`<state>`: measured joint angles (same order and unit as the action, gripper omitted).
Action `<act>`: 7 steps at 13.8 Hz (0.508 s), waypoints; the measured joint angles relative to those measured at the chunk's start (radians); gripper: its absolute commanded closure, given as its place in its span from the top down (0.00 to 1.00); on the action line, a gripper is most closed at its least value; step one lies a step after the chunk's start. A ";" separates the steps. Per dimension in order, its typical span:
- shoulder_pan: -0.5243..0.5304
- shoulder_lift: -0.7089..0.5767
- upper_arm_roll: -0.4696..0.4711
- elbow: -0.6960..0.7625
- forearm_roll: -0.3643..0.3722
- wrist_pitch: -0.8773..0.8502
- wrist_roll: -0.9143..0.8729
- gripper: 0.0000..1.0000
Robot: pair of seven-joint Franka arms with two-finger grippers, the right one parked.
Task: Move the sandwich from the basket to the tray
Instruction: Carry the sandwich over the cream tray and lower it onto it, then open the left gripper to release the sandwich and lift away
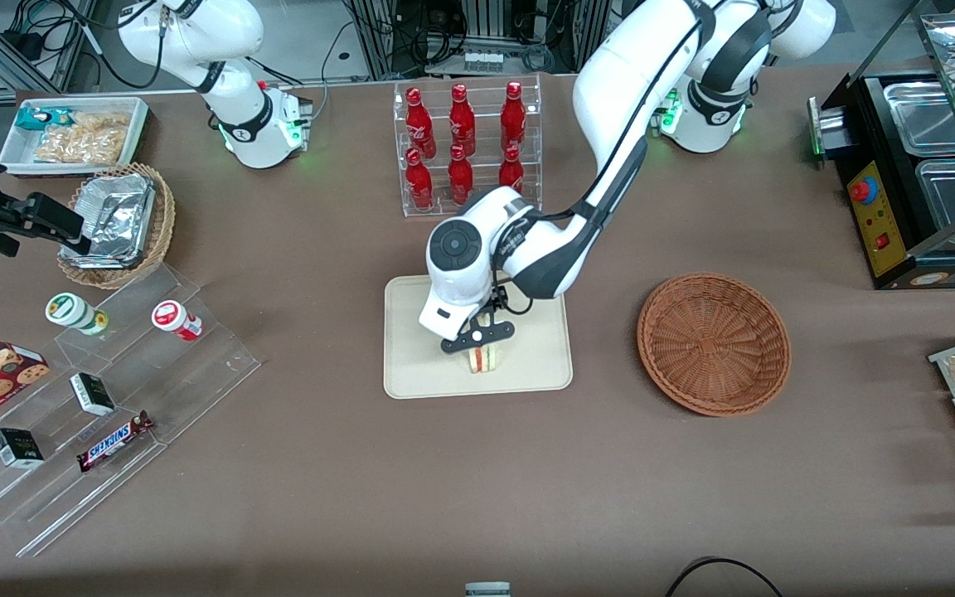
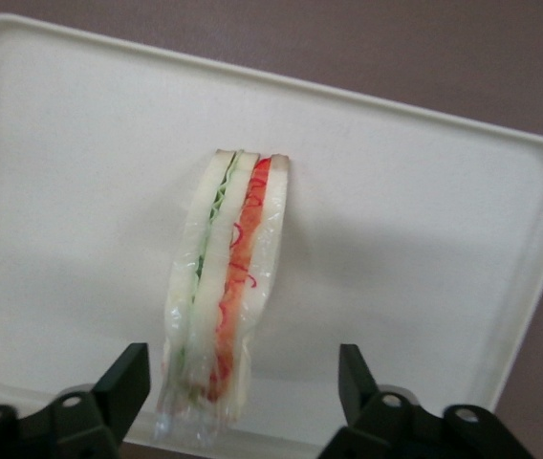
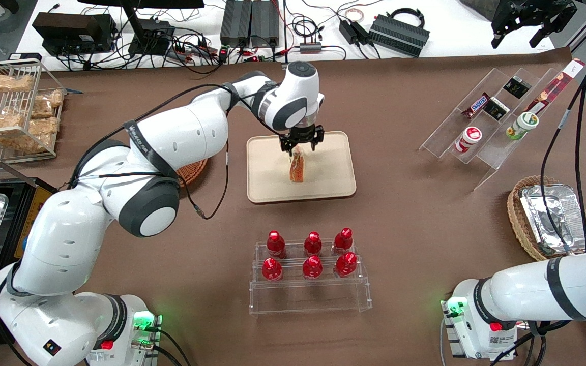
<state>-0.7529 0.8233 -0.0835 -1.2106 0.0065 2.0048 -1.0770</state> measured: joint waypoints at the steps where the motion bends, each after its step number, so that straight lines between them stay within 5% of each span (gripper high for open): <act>1: 0.001 -0.023 0.003 0.000 0.000 -0.020 0.000 1.00; 7: 0.026 -0.142 0.100 0.002 0.000 -0.233 -0.017 1.00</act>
<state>-0.7271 0.6817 0.0166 -1.2089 0.0063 1.7715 -1.0940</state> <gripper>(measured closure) 0.000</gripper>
